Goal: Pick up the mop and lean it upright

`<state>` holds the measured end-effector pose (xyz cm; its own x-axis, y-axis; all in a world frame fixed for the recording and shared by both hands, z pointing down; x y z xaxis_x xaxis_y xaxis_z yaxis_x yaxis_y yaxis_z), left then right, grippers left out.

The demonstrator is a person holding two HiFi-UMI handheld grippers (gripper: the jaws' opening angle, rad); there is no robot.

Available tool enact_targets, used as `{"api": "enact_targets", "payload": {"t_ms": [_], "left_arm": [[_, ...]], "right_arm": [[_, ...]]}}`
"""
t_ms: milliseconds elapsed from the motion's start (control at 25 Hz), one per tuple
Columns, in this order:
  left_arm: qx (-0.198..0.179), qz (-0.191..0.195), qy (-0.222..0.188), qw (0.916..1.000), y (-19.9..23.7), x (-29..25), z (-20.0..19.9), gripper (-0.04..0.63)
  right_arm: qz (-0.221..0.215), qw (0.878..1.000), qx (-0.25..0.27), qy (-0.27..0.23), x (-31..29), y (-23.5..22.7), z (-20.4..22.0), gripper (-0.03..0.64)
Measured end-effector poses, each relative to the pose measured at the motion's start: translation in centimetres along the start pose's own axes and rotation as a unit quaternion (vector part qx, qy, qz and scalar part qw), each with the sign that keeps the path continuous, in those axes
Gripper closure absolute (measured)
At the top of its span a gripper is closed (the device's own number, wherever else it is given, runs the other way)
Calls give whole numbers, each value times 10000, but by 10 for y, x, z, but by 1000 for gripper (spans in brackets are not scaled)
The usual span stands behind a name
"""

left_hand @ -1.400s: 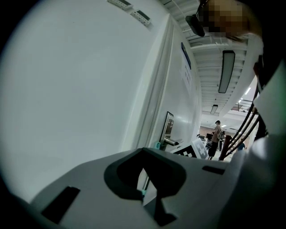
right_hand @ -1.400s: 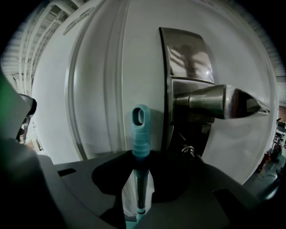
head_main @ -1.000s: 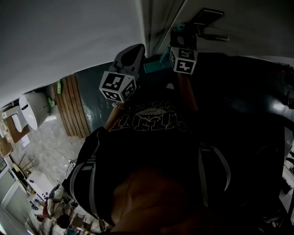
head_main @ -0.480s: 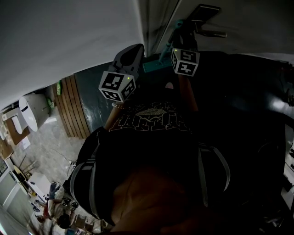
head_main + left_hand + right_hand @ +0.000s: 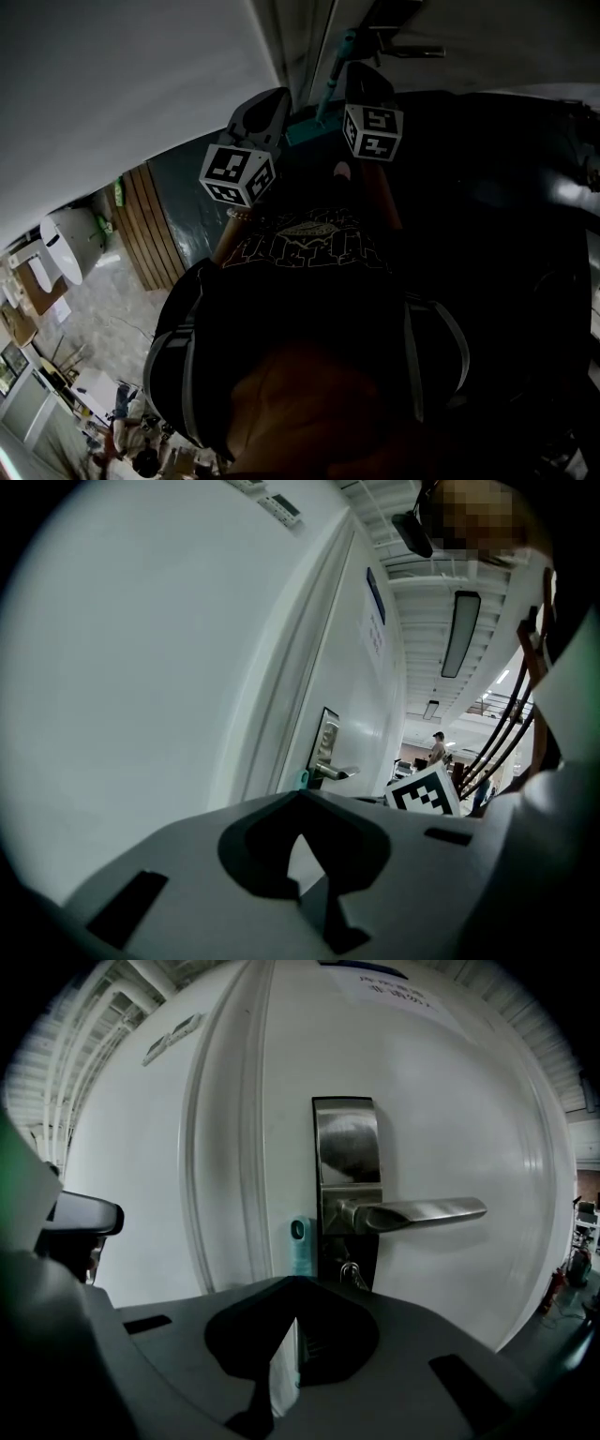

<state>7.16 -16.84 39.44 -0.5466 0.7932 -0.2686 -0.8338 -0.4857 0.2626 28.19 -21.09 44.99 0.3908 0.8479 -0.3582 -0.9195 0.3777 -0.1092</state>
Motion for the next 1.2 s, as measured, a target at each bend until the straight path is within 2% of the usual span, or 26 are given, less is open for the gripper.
{"api": "enact_targets", "payload": {"t_ms": [720, 1200], "left_arm": [[-50, 599, 155, 9981, -35, -5, 11, 558], [-154, 1163, 299, 9926, -74, -23, 19, 558]], "right_arm": [[-44, 9997, -234, 66, 89, 25, 6, 598], [-60, 9995, -310, 30, 133, 34, 6, 598]]}}
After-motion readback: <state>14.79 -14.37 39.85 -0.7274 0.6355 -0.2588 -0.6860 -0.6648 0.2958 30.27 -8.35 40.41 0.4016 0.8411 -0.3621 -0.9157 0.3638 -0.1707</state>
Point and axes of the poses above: the fingertips, and each gripper's own axes: x backward along the fingers, y to its left, z out of its underside, the point moved 9 cm from there along x, backward along the fingers, and after that the axes turned 10 degrees about -z, right-handed, at the moved point
